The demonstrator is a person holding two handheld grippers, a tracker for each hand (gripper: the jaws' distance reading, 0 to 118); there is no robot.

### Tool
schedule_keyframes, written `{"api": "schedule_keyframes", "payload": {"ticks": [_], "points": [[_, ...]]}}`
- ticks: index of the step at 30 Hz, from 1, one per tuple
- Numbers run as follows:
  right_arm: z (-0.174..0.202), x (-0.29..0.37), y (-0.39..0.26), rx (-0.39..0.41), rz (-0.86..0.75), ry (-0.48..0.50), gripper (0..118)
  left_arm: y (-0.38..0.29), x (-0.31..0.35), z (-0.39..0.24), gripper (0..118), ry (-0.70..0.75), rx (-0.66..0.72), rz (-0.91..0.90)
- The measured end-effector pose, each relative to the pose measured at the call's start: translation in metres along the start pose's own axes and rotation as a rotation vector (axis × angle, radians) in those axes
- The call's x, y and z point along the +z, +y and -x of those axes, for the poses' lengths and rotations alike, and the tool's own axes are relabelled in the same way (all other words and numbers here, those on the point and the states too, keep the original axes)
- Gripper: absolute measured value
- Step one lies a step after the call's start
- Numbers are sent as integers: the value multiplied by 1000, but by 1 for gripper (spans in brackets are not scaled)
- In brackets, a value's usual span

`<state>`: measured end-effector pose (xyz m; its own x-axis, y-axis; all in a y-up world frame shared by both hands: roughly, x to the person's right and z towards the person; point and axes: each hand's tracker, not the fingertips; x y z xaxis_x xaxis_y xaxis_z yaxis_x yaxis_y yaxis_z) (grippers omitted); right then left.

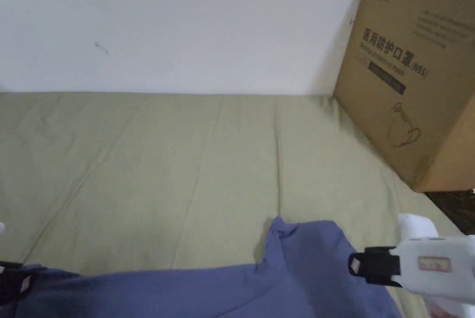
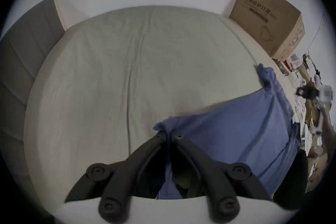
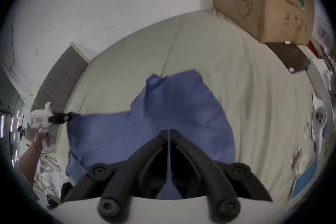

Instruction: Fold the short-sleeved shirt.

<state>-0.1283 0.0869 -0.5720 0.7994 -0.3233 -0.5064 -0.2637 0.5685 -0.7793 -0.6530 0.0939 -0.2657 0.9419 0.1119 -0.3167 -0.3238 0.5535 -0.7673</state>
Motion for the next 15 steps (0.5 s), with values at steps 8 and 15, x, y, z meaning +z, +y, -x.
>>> {"api": "schedule_keyframes", "payload": {"ticks": [8, 15], "points": [[-34, -102, 77, -68, 136, -185, 116, -6, 35, -9, 3, -17, 13, -61], [-44, -122, 68, -90, 223, -277, 50, -11, 32, -7, 3, -27, 57, -34]]}}
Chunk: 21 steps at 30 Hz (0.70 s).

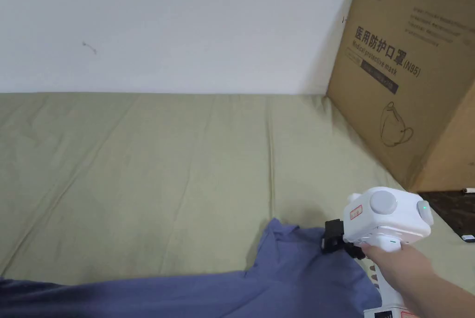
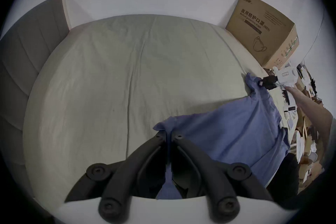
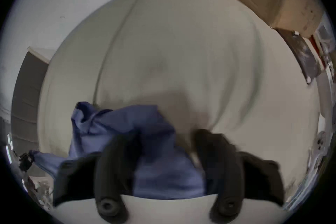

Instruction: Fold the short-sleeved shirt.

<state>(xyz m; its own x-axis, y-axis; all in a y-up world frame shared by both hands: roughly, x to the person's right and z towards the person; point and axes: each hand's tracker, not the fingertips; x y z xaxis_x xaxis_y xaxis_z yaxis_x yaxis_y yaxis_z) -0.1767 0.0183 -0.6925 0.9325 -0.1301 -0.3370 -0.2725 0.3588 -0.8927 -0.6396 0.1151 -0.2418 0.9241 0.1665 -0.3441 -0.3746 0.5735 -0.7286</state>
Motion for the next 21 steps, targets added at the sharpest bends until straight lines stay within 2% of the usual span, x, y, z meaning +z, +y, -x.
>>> {"api": "schedule_keyframes", "payload": {"ticks": [1, 2, 3, 5, 8, 16, 21], "points": [[-3, 9, -1, 13, -11, 64, 31, -2, 0, -1, 3, 5, -1, 6], [-5, 16, -3, 25, -18, 125, 1, -2, 0, 1, 3, 8, 1, 10], [-5, 31, -8, 38, -54, 95, 1, -3, 1, 1, 3, 4, 7, 12], [-8, 60, -18, 68, -81, 138, 1, -5, 9, 1, 3, -13, 44, -1], [-20, 112, -32, 48, -149, 198, 1, -7, 28, 5, 3, -62, 132, -43], [-52, 234, -118, 39, -258, 286, 1, -38, 97, 3, 3, -94, 110, -96], [-75, 267, -191, 21, -247, 310, 1, -82, 127, 1, 3, -118, 113, -74]]}}
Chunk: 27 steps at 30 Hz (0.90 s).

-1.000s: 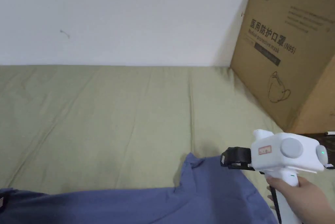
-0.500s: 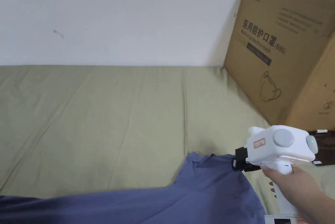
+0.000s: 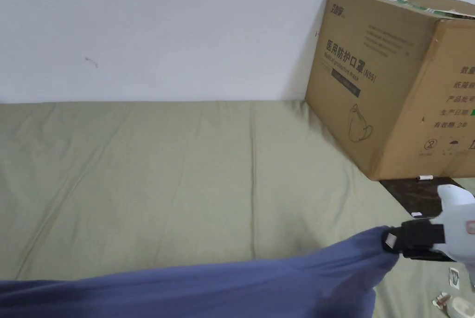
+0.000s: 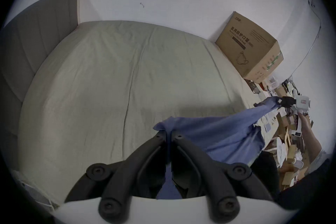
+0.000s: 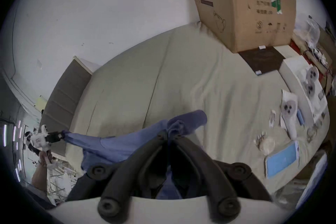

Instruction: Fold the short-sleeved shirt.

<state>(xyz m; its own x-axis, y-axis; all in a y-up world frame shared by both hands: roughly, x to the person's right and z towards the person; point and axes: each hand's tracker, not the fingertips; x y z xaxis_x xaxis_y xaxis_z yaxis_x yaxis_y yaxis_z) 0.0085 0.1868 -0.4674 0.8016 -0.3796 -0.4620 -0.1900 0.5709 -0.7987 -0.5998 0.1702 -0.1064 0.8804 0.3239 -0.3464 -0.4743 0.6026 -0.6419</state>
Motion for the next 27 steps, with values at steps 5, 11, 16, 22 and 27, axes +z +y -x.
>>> {"api": "schedule_keyframes", "payload": {"ticks": [5, 11, 16, 22, 27], "points": [[-19, 16, -71, -66, 88, -16, 1, -58, 12, 2, 3, 3, 22, 71], [-44, -15, -138, -95, 237, -88, 1, -113, -9, 11, 3, 29, 41, 155], [-66, -42, -162, -135, 255, -108, 1, -133, -28, 14, 7, 48, 33, 202], [-53, -27, -157, -128, 116, -159, 85, -136, -18, 22, 96, 90, 93, 164], [-7, 0, -134, -23, -82, -165, 117, -116, 17, -12, 114, 77, 90, -61]]}}
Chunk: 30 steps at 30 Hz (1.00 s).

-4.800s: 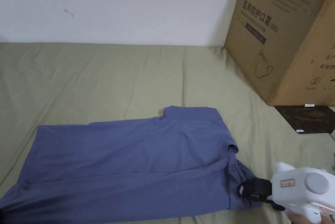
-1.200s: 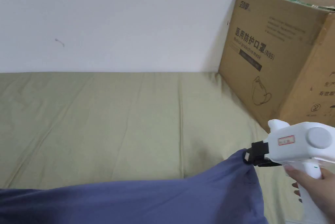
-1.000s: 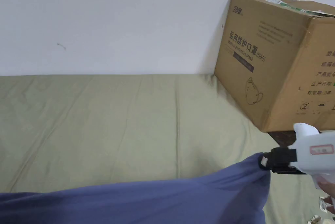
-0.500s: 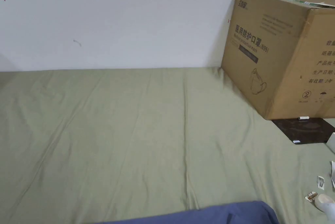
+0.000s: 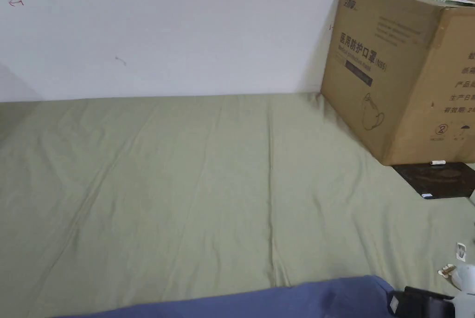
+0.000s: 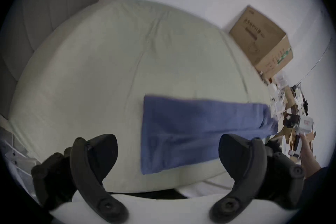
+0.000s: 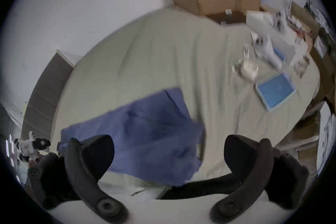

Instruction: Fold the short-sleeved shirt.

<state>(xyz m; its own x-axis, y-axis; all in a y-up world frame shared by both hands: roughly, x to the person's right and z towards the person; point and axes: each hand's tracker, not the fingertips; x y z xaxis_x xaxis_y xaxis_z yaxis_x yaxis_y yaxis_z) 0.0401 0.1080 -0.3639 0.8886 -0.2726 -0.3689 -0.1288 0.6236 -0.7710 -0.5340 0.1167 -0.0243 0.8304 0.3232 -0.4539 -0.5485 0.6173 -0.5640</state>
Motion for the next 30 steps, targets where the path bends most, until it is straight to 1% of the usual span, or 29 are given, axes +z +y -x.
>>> {"api": "schedule_keyframes", "payload": {"ticks": [1, 2, 4, 6, 7, 9, 10, 11, 12, 13, 14, 15, 16, 17, 19, 21, 22, 23, 25, 26, 27, 28, 29, 30], "points": [[13, 5, 5, 30, -59, -7, 117, 4, 7, -13, 114, -4, -13, -47], [25, 8, 9, 41, -104, -17, 117, 8, 12, -26, 114, -4, -26, -94], [56, 8, 14, 62, -126, 3, 117, 13, 18, -52, 114, -9, -60, -166], [80, 4, 18, 77, -127, 48, 117, 16, 18, -78, 114, 42, -119, -214], [95, 2, 17, 97, -140, 57, 117, 17, 17, -90, 114, 67, -157, -230], [115, 0, 15, 179, -187, 58, 115, 17, 16, -109, 109, 90, -201, -273], [125, 1, 14, 217, -214, 42, 110, 17, 11, -112, 101, 77, -197, -268], [135, 2, 12, 244, -234, 42, 94, 18, 9, -115, 77, 64, -188, -262], [140, 2, 11, 252, -248, 37, 67, 19, 7, -118, 45, 36, -169, -251], [146, 1, 10, 251, -241, 31, 28, 18, 2, -120, 11, 23, -150, -234], [149, -1, 11, 259, -227, 36, 2, 17, 1, -122, 1, 35, -139, -250], [149, -1, 11, 248, -233, 51, 2, 17, -1, -121, 1, 32, -133, -244], [149, -2, 11, 228, -213, 102, 2, 17, -2, -120, 1, 27, -125, -242], [149, -2, 10, 212, -209, 112, 2, 17, -2, -117, 1, 26, -120, -242], [146, -1, 10, 206, -202, 128, 2, 21, 0, -100, 1, -21, -37, -213], [144, -1, 10, 211, -187, 136, 2, 30, 0, -61, 1, -92, 70, -189], [144, -1, 11, 218, -172, 122, 2, 35, 0, -38, 1, -120, 122, -145], [143, 1, 10, 215, -156, 111, 2, 39, -3, -10, 1, -175, 180, -100], [140, 1, 10, 193, -137, 132, 2, 37, -14, 40, 2, -277, 278, -25], [140, 0, 9, 189, -133, 133, 2, 34, -19, 62, 4, -314, 321, 5], [141, 1, 7, 192, -127, 132, 2, 29, -22, 80, 17, -345, 344, 1], [142, -1, 6, 198, -116, 123, 2, 23, -25, 97, 40, -352, 366, -15], [143, -3, 5, 203, -105, 116, 2, 18, -29, 112, 79, -345, 386, 17], [143, -5, 5, 203, -95, 113, 2, 11, -33, 117, 102, -372, 413, 46]]}}
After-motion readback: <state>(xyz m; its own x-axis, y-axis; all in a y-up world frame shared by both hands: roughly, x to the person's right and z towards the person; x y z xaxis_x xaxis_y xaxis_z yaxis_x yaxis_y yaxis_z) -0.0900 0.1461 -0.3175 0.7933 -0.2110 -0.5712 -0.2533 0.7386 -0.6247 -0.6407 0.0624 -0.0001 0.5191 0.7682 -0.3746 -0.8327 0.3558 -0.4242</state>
